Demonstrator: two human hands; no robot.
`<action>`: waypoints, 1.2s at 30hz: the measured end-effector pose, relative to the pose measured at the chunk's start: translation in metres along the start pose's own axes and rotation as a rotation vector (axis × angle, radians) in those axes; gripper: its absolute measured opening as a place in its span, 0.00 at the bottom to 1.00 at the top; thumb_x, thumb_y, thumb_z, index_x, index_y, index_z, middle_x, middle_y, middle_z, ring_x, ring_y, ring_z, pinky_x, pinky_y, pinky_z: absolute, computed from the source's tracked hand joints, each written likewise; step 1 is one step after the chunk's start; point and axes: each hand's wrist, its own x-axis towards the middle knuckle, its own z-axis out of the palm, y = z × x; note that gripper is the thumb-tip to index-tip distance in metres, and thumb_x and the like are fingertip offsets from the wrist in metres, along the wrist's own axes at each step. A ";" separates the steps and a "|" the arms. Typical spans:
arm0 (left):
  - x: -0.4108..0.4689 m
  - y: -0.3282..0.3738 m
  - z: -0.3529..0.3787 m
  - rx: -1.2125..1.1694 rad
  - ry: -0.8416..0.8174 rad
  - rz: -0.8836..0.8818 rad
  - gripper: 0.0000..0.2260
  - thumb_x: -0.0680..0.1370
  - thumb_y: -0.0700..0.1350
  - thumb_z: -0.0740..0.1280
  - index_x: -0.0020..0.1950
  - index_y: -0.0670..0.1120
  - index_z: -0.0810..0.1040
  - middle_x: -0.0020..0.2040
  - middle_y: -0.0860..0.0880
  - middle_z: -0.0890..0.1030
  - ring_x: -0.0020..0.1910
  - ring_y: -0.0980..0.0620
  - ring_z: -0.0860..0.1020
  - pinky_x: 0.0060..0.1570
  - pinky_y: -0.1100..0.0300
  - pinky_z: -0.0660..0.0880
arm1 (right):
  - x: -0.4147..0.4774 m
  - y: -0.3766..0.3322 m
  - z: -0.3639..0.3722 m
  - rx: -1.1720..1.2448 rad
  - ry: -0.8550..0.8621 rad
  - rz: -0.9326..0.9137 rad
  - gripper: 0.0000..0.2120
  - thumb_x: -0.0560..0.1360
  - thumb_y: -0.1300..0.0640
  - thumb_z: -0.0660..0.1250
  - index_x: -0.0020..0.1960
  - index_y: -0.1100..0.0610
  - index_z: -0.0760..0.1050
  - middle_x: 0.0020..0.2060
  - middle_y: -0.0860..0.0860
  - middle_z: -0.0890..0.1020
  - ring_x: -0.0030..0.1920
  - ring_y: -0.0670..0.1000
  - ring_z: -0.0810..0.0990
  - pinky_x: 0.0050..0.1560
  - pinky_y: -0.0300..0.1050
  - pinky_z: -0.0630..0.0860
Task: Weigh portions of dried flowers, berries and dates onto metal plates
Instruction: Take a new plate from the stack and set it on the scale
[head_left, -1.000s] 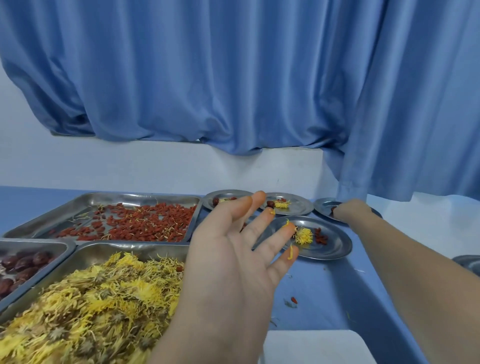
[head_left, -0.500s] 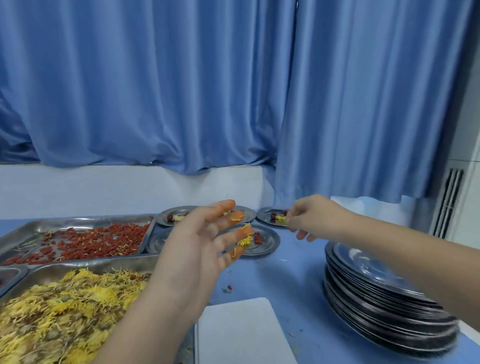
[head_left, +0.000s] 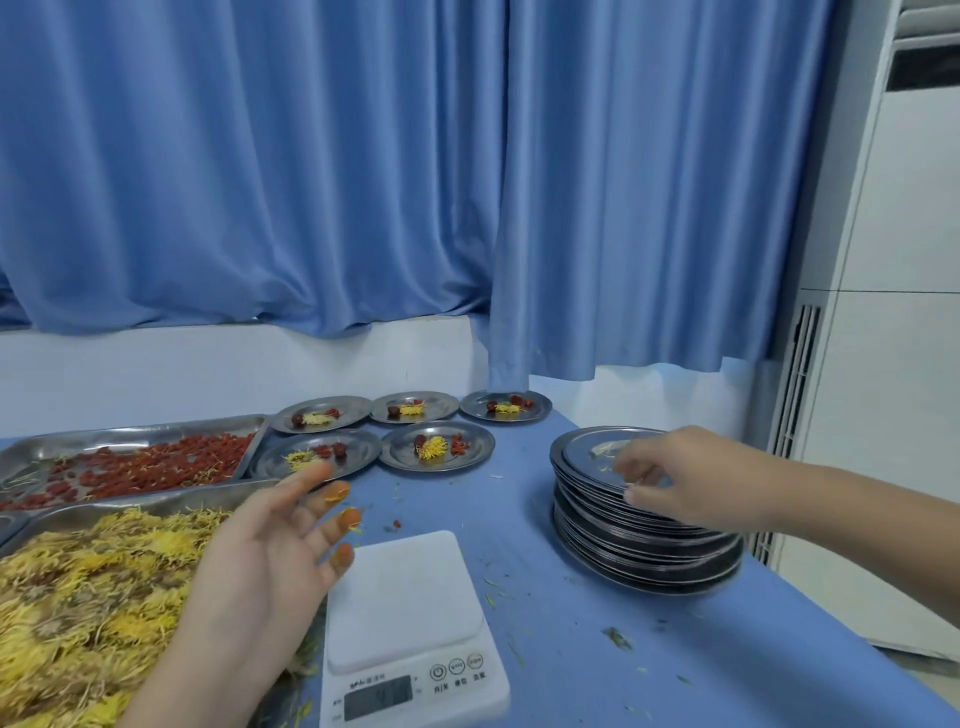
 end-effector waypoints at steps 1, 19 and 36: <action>-0.001 -0.003 -0.004 -0.028 0.013 -0.007 0.10 0.78 0.47 0.61 0.53 0.46 0.80 0.42 0.48 0.81 0.39 0.49 0.78 0.42 0.55 0.69 | -0.001 0.001 0.004 -0.054 0.013 -0.012 0.10 0.75 0.49 0.64 0.55 0.48 0.76 0.49 0.42 0.82 0.49 0.42 0.79 0.55 0.40 0.74; -0.007 -0.013 -0.029 -0.166 0.016 -0.082 0.11 0.78 0.49 0.61 0.52 0.47 0.80 0.42 0.48 0.80 0.37 0.49 0.76 0.41 0.54 0.68 | 0.016 0.003 0.011 0.036 0.105 0.122 0.14 0.65 0.57 0.69 0.51 0.51 0.80 0.37 0.41 0.84 0.42 0.42 0.81 0.46 0.34 0.76; -0.007 -0.014 -0.033 -0.207 -0.010 -0.079 0.11 0.76 0.50 0.62 0.52 0.47 0.80 0.41 0.48 0.80 0.36 0.50 0.76 0.41 0.54 0.68 | 0.017 -0.002 -0.002 -0.610 0.221 -0.151 0.12 0.74 0.58 0.57 0.54 0.55 0.75 0.43 0.52 0.80 0.46 0.56 0.77 0.42 0.47 0.74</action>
